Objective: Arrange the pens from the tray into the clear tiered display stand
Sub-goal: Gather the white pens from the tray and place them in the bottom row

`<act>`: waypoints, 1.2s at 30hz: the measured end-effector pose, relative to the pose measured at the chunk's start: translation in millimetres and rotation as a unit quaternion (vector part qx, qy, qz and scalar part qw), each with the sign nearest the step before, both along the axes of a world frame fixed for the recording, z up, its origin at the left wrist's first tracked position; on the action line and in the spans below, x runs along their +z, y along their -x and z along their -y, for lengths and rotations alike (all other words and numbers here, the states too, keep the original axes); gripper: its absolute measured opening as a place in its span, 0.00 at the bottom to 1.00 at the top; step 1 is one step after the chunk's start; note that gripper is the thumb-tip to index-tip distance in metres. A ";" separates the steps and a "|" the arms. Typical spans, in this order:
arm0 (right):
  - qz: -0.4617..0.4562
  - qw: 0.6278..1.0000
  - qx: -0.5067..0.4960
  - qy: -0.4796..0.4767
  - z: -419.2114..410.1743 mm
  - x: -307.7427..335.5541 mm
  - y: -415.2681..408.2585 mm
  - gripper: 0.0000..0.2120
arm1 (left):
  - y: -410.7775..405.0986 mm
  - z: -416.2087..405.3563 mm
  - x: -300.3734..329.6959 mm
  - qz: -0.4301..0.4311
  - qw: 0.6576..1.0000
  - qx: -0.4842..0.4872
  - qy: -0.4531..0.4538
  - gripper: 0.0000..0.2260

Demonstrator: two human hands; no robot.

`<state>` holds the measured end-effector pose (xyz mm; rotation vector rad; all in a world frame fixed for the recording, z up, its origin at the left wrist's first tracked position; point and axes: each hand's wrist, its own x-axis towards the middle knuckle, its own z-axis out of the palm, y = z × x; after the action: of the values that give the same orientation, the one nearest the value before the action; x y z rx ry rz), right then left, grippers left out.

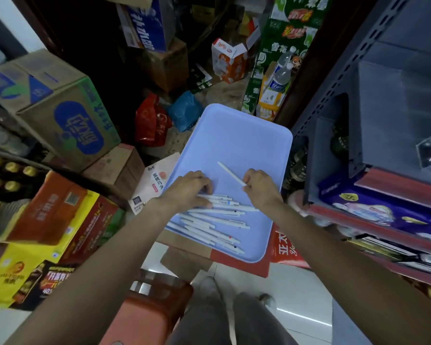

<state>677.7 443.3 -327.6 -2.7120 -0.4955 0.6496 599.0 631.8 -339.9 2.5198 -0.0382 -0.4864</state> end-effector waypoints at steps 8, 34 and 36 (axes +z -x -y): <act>-0.044 0.998 -0.036 -0.026 14.3 11.3 8.7 0.11 | -10.5 13.0 10.5 -0.055 0.997 0.032 -0.048 0.12; -0.029 0.886 -0.126 -0.446 96.1 161.0 -14.9 0.03 | -68.7 139.0 168.2 0.173 0.815 0.273 0.481 0.09; -0.008 0.880 -0.120 -0.460 116.9 177.4 -15.7 0.01 | -76.3 161.7 183.2 0.191 0.812 0.266 0.484 0.06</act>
<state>693.4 326.5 -150.2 -1.8089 -0.3295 0.2523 675.3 470.1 -156.7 1.4653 0.2122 0.2531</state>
